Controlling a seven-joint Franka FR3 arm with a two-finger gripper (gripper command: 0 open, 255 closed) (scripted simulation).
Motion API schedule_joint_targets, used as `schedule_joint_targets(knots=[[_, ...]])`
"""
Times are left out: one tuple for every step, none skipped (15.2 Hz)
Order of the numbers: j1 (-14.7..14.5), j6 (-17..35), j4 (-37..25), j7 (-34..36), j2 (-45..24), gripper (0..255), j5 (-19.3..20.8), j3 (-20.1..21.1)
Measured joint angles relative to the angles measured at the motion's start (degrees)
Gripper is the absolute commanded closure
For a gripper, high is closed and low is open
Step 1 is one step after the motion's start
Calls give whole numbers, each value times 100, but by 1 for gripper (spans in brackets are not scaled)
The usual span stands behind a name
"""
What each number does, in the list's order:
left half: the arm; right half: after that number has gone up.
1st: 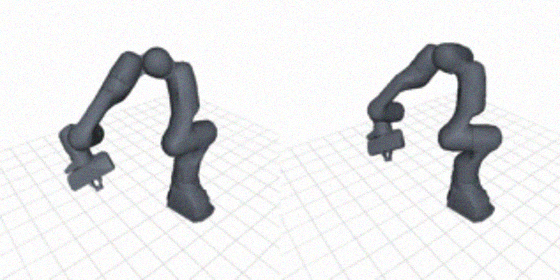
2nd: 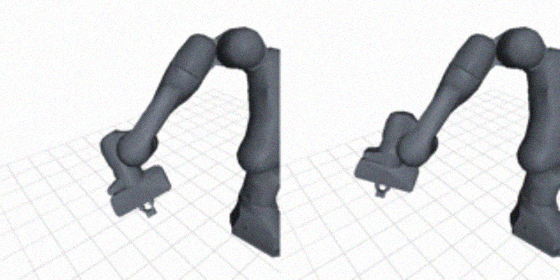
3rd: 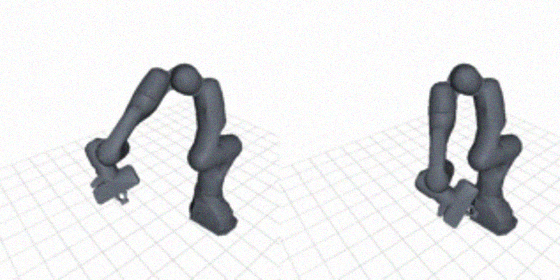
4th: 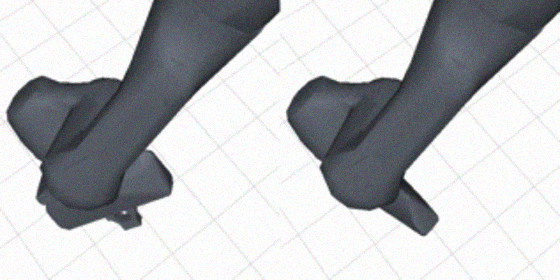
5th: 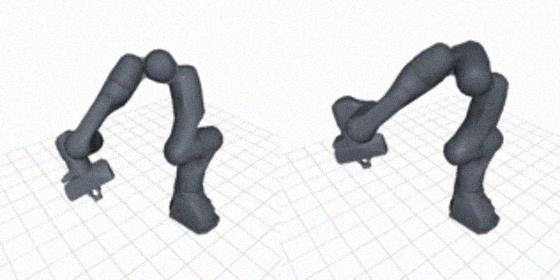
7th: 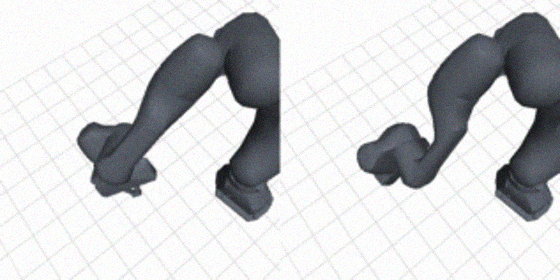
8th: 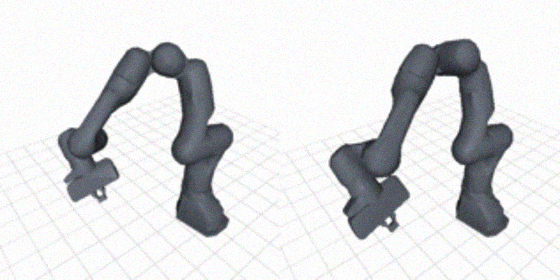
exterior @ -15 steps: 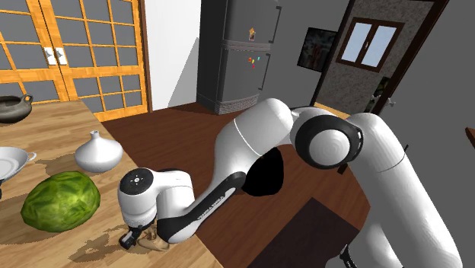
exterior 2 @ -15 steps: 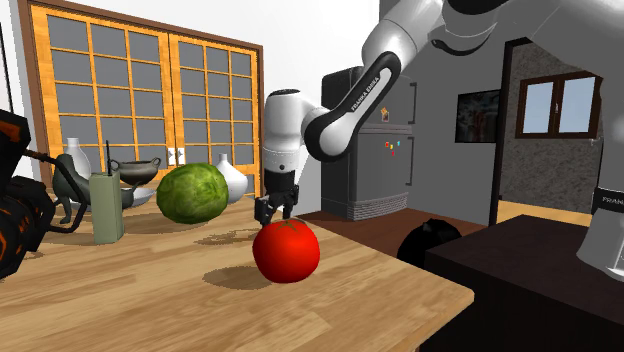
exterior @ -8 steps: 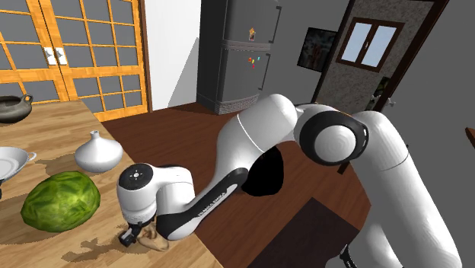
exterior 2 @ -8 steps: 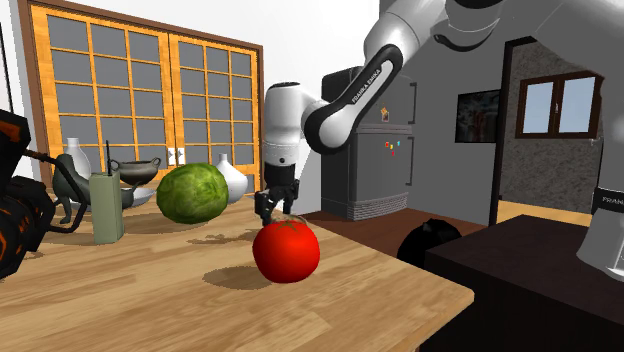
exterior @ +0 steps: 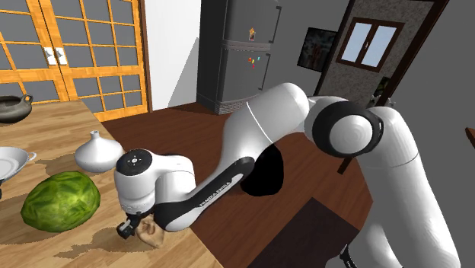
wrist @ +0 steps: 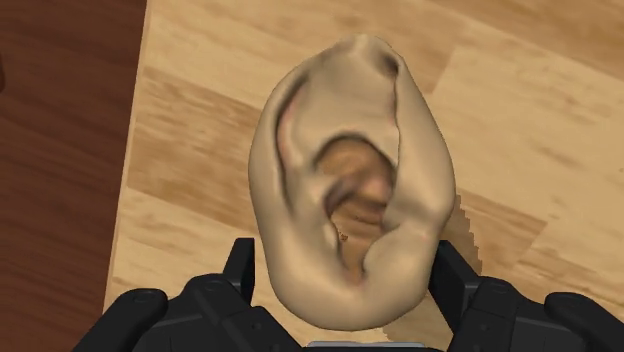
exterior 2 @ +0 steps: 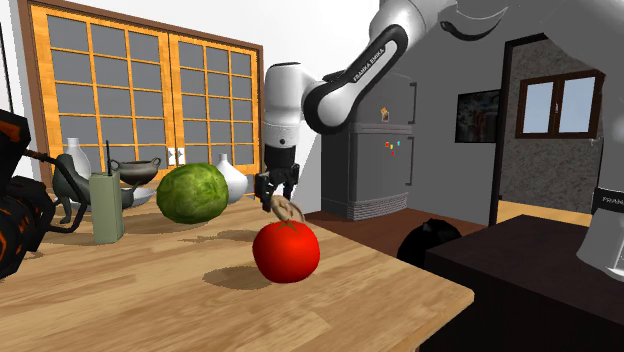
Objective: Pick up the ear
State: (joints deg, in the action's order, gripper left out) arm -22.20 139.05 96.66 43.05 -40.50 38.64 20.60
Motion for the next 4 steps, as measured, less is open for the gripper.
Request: schedule_joint_targets(knots=[[12, -44, 3, -24, 48, 255, -30, 24], [19, -94, -12, -50, 84, 255, -61, 48], [36, -132, -3, -80, 135, 255, -91, 72], [50, -158, 4, -101, 170, 255, -112, 88]])
